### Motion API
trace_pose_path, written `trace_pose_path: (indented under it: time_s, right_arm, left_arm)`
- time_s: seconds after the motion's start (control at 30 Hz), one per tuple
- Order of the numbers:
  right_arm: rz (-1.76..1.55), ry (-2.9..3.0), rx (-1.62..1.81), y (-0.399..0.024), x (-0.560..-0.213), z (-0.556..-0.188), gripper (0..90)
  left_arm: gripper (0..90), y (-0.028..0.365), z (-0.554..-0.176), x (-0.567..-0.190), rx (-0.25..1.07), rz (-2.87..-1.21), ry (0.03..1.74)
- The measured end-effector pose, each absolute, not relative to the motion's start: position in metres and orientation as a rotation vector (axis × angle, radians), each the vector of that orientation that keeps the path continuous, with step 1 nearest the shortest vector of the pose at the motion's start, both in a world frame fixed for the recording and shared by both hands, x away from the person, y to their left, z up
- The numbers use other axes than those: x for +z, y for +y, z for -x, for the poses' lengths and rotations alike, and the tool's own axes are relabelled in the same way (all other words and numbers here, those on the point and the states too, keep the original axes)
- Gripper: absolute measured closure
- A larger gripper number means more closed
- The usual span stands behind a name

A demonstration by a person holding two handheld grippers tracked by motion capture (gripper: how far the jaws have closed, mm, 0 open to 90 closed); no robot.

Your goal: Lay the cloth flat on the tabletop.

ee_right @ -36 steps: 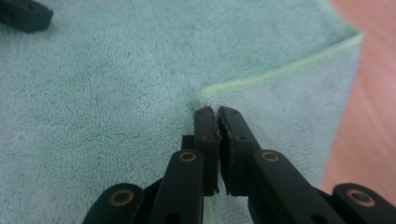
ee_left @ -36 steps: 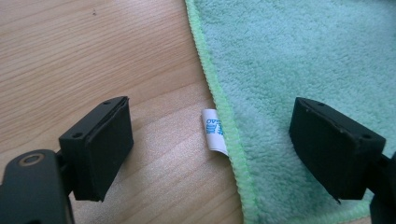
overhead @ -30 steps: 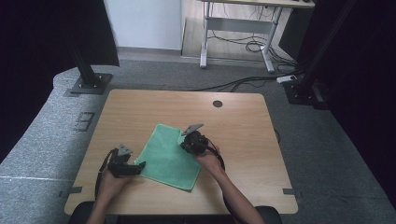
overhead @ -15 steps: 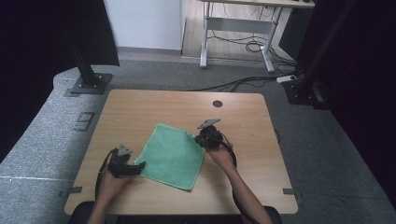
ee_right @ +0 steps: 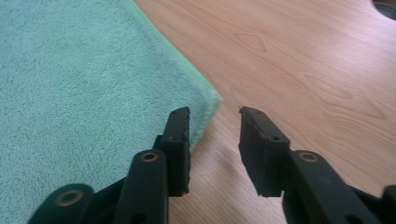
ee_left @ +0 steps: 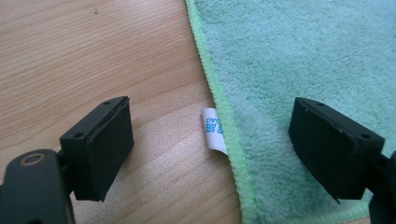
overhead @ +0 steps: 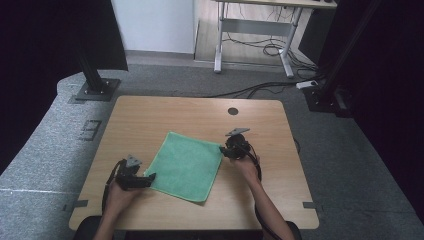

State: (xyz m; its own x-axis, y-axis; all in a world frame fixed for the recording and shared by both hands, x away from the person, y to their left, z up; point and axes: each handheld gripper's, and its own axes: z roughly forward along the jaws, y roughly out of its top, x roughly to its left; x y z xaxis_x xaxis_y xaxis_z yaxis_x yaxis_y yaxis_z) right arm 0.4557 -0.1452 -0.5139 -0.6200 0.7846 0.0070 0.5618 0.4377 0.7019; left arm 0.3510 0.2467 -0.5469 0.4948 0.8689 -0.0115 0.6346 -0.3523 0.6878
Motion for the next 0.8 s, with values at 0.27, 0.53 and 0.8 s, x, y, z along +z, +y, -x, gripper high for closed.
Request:
trace_pose_path:
  time_s: [0.27, 0.53, 0.8]
  right_arm:
    - [-1.148, 2.378, 0.972, -0.145, -0.508, -0.435, 33.9]
    - [-1.152, 2.409, 0.974, -0.134, -0.517, -0.398, 20.2]
    - [-1.09, 2.457, 0.934, -0.116, -0.528, -0.374, 18.3]
  left_arm:
    - [14.9, 0.25, -0.351, -0.541, 0.462, -2.09, 1.213]
    - [14.9, 0.262, -0.354, -0.539, 0.493, -2.051, 1.258]
    - [14.9, 0.259, -0.356, -0.545, 0.496, -2.092, 1.283]
